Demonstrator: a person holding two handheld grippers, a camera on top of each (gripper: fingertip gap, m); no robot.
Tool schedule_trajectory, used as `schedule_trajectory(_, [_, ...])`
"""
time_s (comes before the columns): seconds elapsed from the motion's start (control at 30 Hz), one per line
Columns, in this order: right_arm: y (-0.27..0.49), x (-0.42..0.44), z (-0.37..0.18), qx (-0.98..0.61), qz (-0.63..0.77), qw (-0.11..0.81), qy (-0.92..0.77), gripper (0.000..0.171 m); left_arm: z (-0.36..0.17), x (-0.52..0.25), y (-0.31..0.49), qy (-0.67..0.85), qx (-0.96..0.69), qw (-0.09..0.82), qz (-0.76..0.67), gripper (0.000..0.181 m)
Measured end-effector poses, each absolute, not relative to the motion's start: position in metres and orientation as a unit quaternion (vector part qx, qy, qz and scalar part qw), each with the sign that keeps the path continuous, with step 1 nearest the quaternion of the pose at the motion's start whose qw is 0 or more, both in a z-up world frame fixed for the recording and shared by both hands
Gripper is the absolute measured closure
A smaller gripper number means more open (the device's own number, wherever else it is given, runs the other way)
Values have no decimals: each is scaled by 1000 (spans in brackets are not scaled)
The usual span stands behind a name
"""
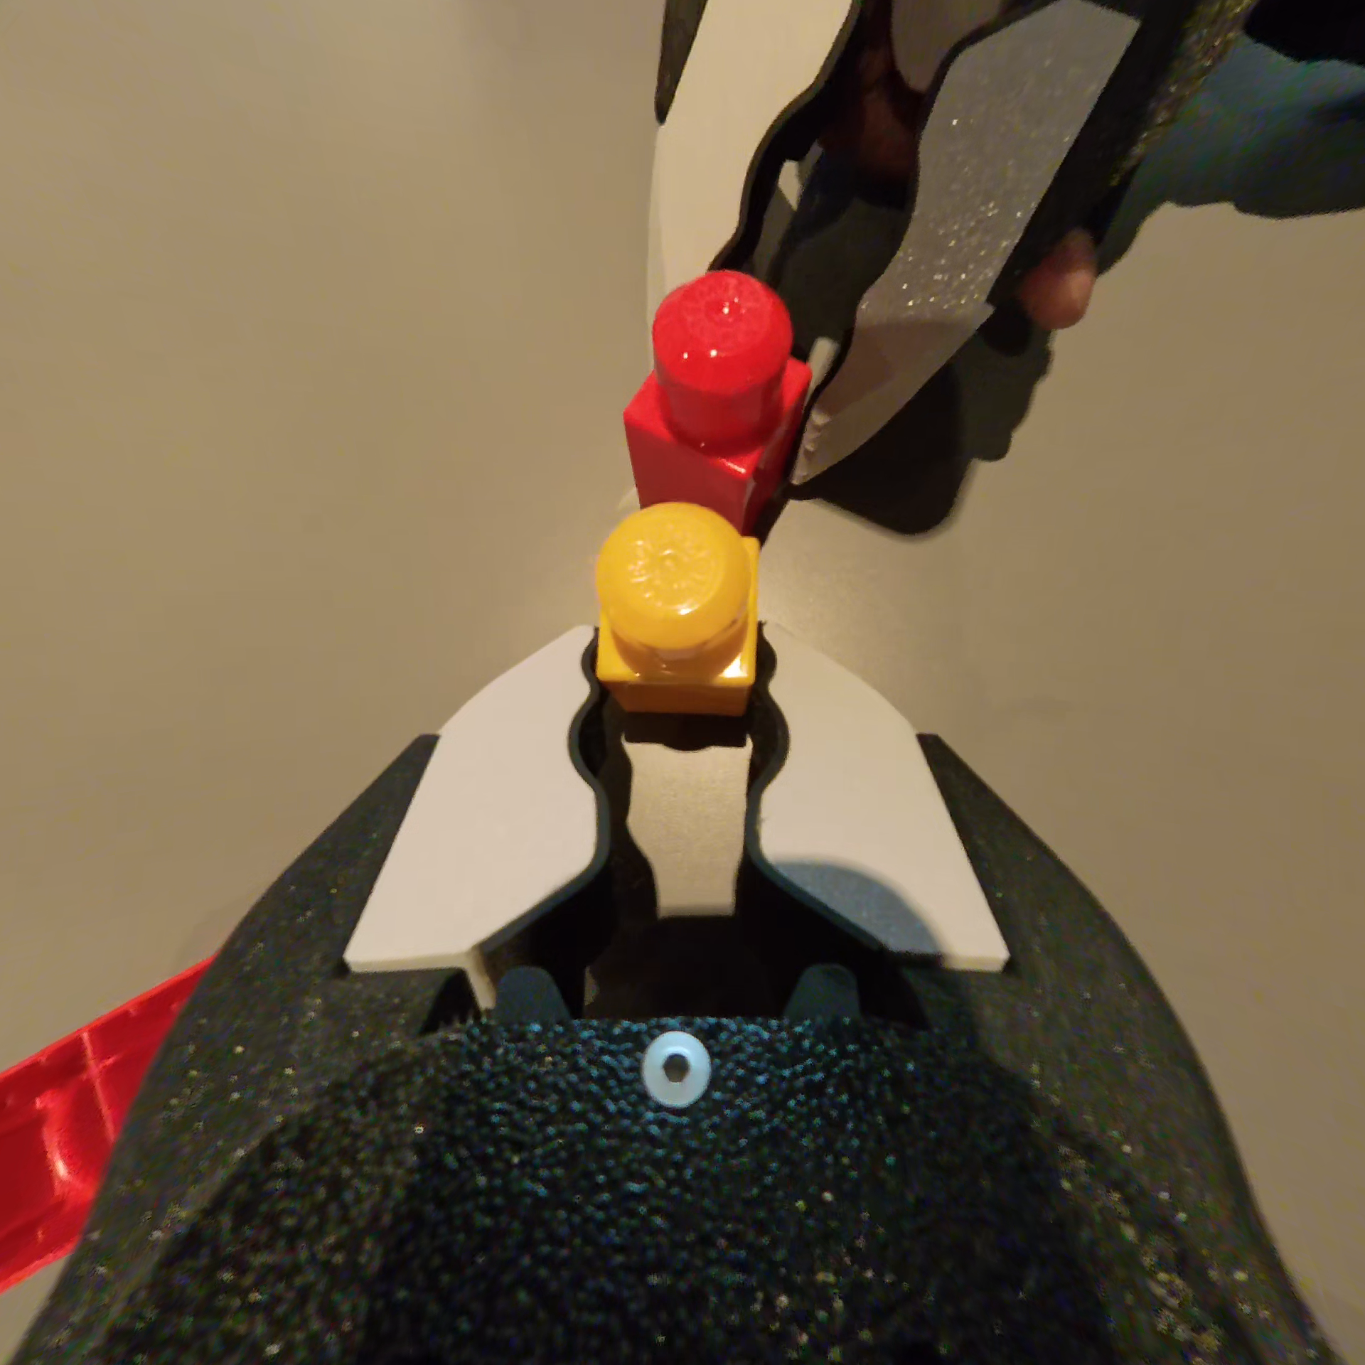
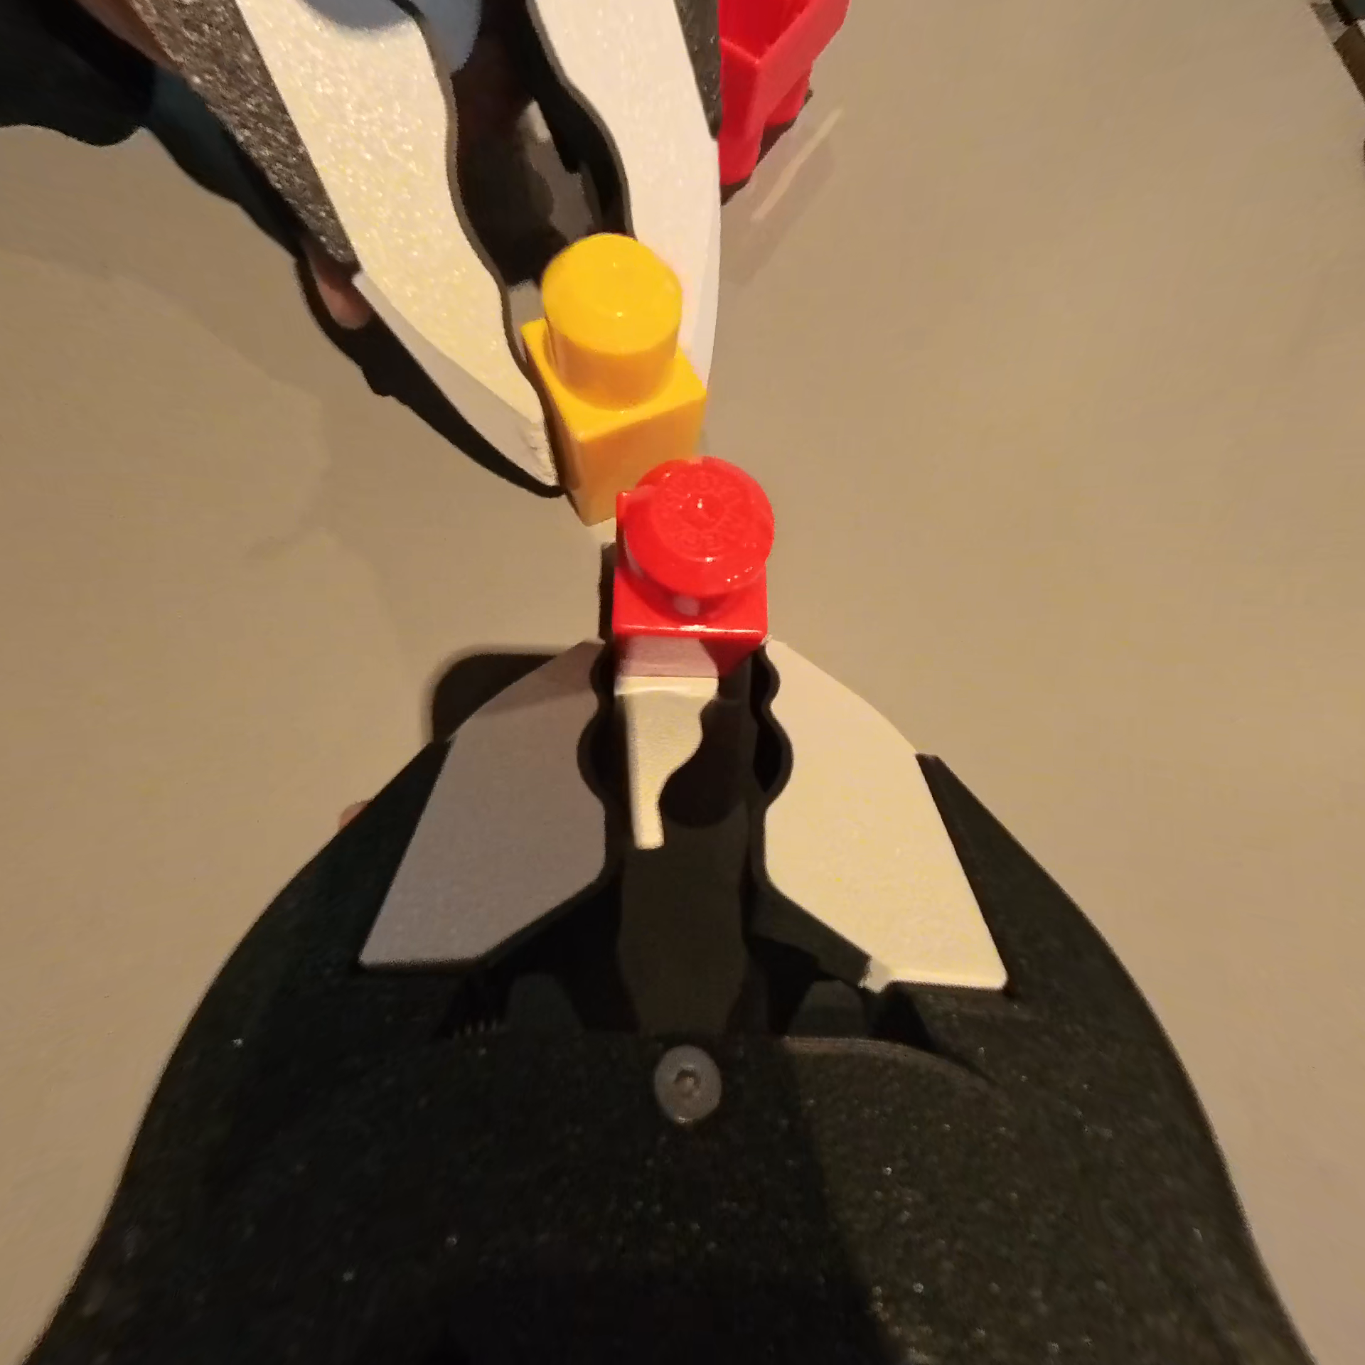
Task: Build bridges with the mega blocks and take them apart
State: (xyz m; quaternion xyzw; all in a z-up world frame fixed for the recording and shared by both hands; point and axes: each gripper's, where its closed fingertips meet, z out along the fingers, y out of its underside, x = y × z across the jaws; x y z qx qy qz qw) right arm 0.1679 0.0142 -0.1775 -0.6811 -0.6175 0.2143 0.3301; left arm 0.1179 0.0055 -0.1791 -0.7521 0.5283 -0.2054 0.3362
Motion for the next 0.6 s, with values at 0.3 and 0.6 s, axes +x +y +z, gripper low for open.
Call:
schedule_trajectory(0.3, [-1, 167, -178, -654, 254, 298, -648, 136, -179, 121, -6, 558, -729, 320, -232, 145])
schedule_trajectory(0.6, [-12, 165, -178, -629, 267, 285, -672, 136, -179, 124, -14, 578, -714, 313, -242, 145])
